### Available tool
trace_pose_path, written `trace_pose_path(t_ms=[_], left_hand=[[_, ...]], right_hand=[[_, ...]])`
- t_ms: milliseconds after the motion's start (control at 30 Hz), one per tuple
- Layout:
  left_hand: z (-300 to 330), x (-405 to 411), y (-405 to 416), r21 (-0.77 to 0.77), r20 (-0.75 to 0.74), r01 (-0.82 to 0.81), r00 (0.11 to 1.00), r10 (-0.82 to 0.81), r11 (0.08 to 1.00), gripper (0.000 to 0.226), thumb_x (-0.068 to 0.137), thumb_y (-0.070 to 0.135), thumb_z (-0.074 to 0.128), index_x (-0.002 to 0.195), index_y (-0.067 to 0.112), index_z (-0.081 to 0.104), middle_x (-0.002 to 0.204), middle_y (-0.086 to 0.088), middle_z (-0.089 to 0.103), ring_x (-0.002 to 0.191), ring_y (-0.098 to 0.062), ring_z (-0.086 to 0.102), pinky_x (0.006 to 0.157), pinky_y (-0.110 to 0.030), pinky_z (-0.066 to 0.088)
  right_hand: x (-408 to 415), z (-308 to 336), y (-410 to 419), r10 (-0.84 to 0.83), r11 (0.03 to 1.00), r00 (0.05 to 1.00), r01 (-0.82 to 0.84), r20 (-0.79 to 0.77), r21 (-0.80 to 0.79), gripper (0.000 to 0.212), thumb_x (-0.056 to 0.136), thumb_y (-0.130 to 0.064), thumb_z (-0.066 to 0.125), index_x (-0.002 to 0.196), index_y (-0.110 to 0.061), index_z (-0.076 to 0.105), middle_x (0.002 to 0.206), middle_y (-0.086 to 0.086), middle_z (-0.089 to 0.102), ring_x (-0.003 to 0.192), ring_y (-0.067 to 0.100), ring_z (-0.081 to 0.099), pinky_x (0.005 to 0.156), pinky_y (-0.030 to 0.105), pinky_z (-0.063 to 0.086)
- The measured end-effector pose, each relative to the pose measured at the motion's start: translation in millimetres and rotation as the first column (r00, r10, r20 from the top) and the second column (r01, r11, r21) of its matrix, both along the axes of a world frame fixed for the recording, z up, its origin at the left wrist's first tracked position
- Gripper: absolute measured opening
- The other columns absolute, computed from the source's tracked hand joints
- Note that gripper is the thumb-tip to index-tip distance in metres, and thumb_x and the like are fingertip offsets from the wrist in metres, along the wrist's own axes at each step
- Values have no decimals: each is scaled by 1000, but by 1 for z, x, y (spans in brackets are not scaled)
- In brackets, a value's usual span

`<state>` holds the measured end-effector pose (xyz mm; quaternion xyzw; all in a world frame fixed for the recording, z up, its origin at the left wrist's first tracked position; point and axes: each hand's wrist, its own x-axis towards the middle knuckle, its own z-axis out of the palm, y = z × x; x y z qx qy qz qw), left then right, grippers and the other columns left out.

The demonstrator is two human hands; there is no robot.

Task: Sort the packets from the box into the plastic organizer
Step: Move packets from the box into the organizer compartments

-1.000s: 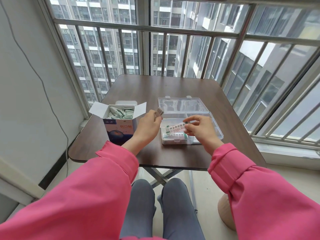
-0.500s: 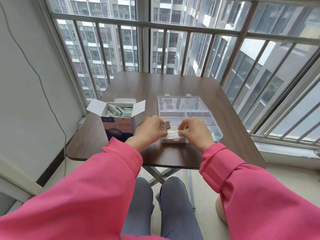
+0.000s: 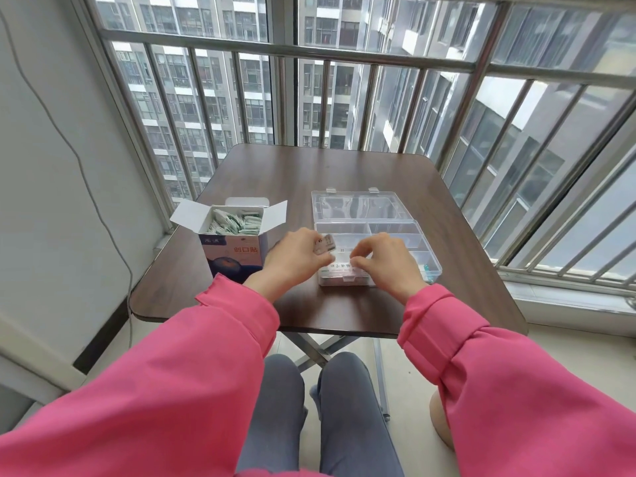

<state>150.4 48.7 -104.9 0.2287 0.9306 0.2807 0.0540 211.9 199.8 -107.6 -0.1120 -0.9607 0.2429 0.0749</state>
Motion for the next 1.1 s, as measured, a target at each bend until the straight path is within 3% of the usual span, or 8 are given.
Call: trace_pose_path(t_ms=[100,167,267,433,667,833,933,1100], left_hand=[[7,3,-1,195,79,70,993,-87,978,19,86,32,65,82,17,53,73,4,56,67,-14,53,64,-26,39],[14,10,-2,293,205,152,955,-217,944,14,92,26,57,92,13,53,72,6,54,59,-6,48,57,-23,40],[21,19,-2,451,351,195,859,-374,871,24,102,20,35,94,12,56,75,3,55,50,-2,43,45,-16,35],[21,21,-1,576,362,92,862,-355,812,23,100,10,40,93,10,62,79,-2,64,53,1,57,54,-17,48],[18,18,-4,670,382,-31,871,-309,742,10,90,10,60,97,7,67,82,-10,69,60,-12,69,60,-20,55],[14,14,0,600,390,-135,910,-141,789,27,100,12,37,90,4,61,80,-6,64,52,-8,66,49,-17,51],[9,7,0,530,271,-180,962,36,829,26,98,10,37,90,4,60,74,-6,56,54,-7,61,49,-17,49],[4,3,-2,516,170,-183,979,110,836,19,96,12,48,108,4,60,89,-7,62,59,-6,60,47,-12,47]], right_hand=[[1,10,0,-35,966,991,0,-132,-258,15,86,-13,60,96,-14,71,91,2,69,80,12,58,77,24,43],[3,19,-2,-68,867,981,-32,-183,-498,10,85,-14,65,93,-15,70,84,4,70,77,10,62,76,24,47],[8,28,-6,8,755,984,-124,-180,-644,5,81,-10,71,82,-11,66,71,6,68,58,2,62,65,16,50],[11,34,-5,-38,749,980,-101,-194,-655,19,76,-3,73,69,-17,63,54,-6,63,46,-3,54,48,8,39],[15,31,-3,-27,754,982,-104,-189,-648,18,78,0,71,73,-15,63,54,-8,63,45,-4,53,46,7,37],[11,25,2,-144,776,976,10,-161,-631,11,84,-3,64,83,-14,65,65,-3,63,43,-4,54,43,10,37],[6,17,7,-176,787,981,93,-76,-610,13,85,0,59,83,-13,63,69,4,62,41,-2,54,39,9,36],[1,2,6,-166,874,986,138,-20,-467,24,79,-1,63,67,-22,60,77,12,65,60,16,57,62,26,51]])
